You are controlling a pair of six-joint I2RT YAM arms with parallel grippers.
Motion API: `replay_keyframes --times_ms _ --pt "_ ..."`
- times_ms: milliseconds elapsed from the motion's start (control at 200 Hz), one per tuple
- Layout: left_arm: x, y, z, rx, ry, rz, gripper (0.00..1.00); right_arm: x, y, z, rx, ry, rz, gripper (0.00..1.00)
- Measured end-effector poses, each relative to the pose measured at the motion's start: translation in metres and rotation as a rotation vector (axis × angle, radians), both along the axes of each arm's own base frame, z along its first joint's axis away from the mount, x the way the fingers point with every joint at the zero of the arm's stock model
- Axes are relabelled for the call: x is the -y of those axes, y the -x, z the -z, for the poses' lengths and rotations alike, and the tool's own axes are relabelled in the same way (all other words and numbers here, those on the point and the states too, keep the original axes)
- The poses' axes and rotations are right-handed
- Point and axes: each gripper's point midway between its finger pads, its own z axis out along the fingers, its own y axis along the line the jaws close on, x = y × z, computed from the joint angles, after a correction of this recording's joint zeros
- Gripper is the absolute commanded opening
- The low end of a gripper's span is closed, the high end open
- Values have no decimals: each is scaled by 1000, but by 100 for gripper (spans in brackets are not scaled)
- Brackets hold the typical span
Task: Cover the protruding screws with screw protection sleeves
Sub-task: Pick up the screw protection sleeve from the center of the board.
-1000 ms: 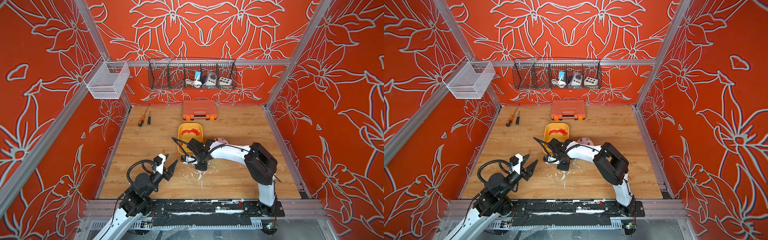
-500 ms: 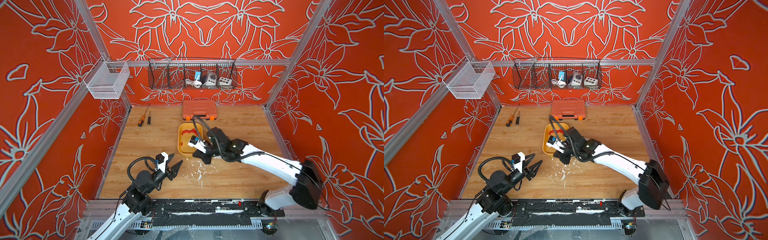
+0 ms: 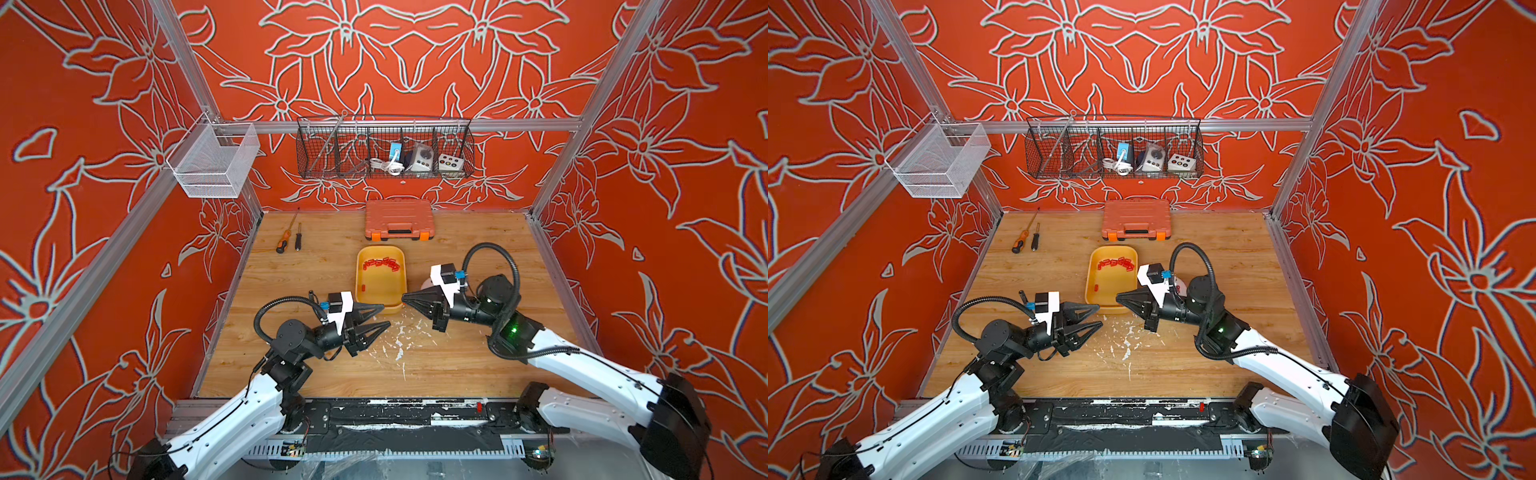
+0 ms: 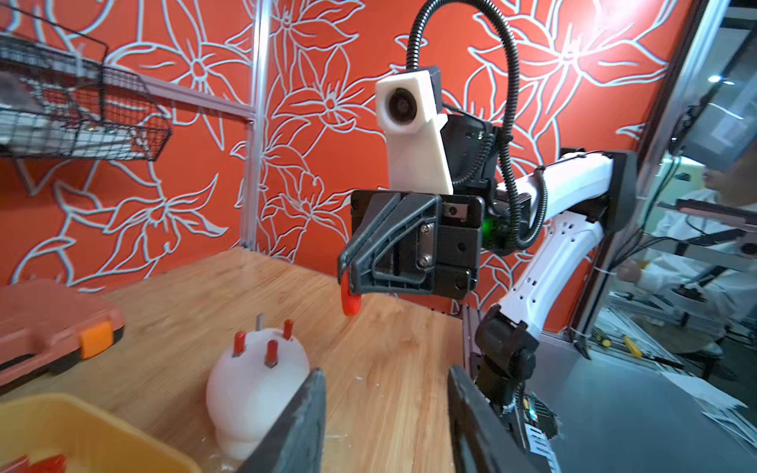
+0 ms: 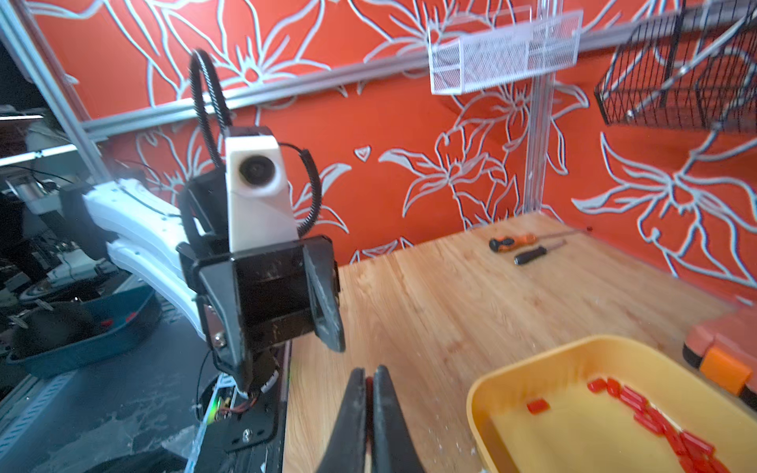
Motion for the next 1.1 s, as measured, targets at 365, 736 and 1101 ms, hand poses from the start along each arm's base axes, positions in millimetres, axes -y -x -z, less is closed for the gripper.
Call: replay_keyframes --times_ms 365,736,1101 --pt "11 11 -18 61 -17 102 52 -6 24 -16 18 -77 -157 0" --pt "18 17 -11 95 -61 124 52 -14 43 -9 -3 -59 -254 0" --pt "20 18 -10 109 -81 121 34 -19 51 -11 -3 -59 -287 0"
